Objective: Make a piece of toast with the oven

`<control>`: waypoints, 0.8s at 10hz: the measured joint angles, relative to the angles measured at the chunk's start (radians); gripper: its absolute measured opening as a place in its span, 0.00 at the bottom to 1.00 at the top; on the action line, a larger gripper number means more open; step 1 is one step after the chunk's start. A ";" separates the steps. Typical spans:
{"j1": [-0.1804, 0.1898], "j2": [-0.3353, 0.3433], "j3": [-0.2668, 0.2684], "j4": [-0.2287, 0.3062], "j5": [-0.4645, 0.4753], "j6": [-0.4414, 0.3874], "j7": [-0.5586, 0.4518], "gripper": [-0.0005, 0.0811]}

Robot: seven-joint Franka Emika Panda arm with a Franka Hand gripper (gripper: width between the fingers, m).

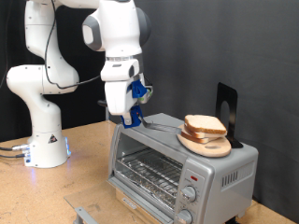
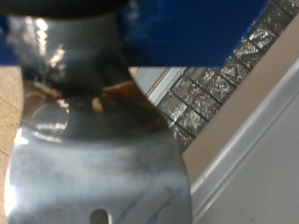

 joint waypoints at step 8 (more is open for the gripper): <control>0.015 0.017 0.040 0.028 0.036 -0.021 -0.032 0.49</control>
